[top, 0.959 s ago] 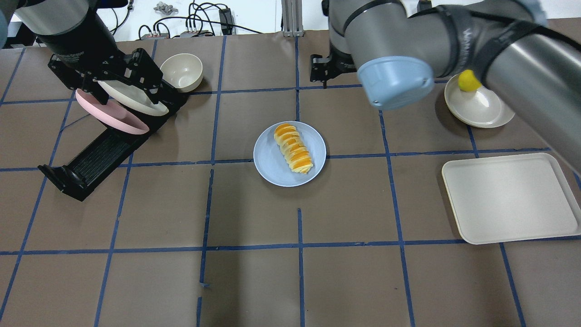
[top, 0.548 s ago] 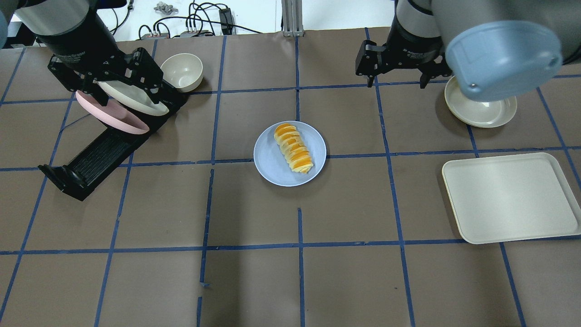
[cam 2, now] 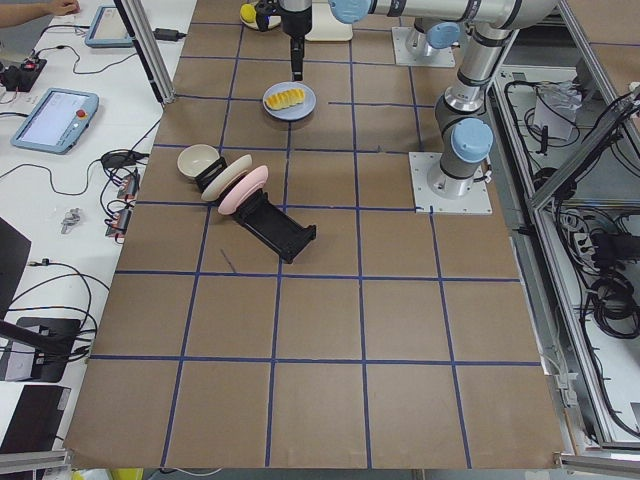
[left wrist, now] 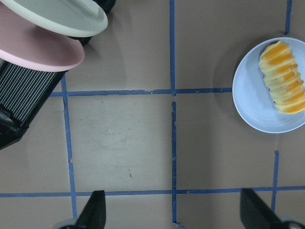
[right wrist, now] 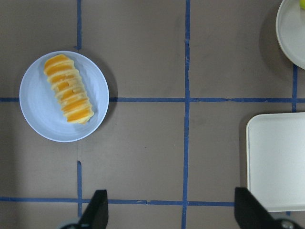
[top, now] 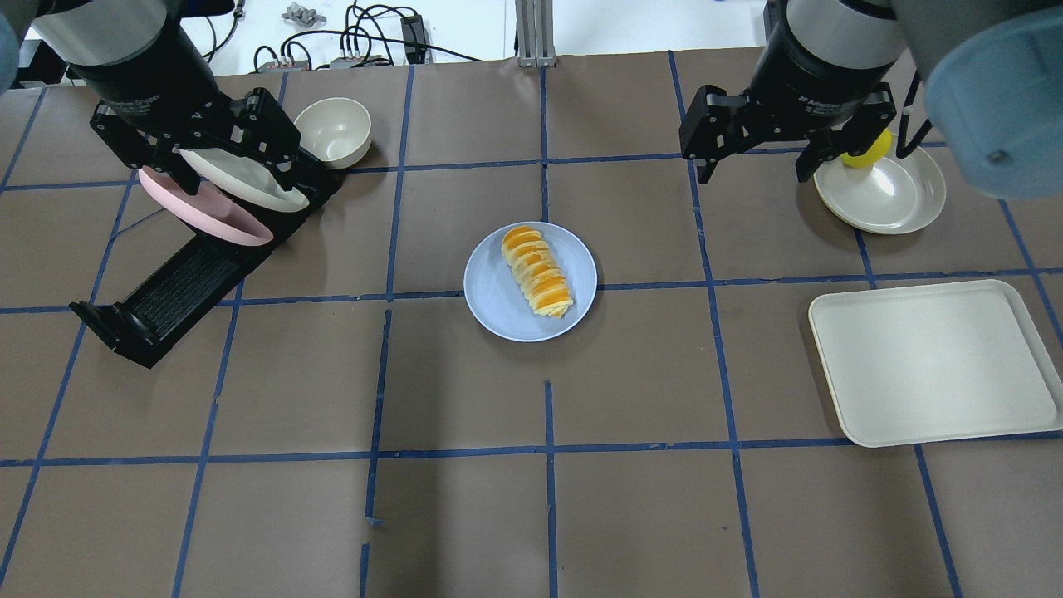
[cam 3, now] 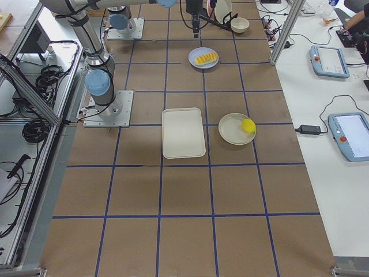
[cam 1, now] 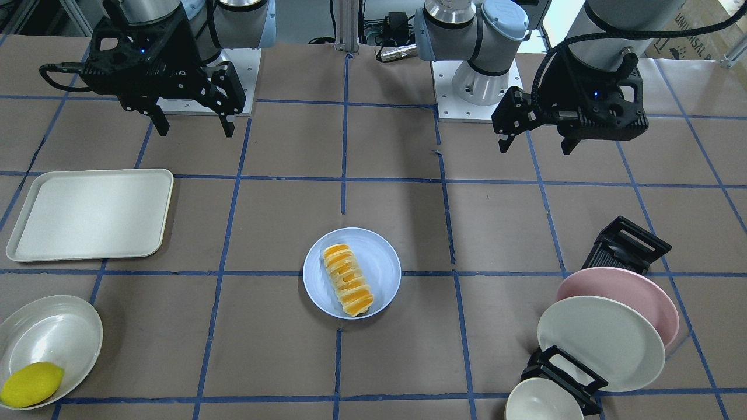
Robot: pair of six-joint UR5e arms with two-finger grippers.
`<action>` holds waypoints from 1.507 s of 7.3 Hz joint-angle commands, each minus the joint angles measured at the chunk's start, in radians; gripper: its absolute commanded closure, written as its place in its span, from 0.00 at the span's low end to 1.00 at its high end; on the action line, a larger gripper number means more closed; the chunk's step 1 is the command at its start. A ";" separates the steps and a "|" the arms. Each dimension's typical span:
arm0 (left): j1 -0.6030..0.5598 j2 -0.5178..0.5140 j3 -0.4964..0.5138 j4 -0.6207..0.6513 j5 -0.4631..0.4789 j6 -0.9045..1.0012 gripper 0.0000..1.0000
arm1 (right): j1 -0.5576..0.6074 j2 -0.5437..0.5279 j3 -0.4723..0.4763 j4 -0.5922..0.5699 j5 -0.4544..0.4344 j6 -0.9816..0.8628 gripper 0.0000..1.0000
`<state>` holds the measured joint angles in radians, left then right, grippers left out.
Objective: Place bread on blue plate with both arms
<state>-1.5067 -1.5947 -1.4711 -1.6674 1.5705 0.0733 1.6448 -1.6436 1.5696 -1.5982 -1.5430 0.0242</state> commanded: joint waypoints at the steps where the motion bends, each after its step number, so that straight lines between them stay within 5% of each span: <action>1: -0.001 0.001 0.000 -0.002 0.002 -0.006 0.00 | -0.006 -0.035 0.036 0.030 -0.047 -0.113 0.05; 6: -0.001 -0.004 0.000 -0.002 0.000 -0.010 0.00 | -0.092 -0.105 0.133 0.109 -0.049 -0.033 0.05; 11: -0.001 -0.004 0.000 -0.002 0.000 -0.010 0.00 | -0.089 -0.117 0.112 0.112 -0.028 -0.027 0.04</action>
<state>-1.5079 -1.5984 -1.4711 -1.6689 1.5708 0.0629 1.5548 -1.7582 1.6891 -1.4871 -1.5841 -0.0053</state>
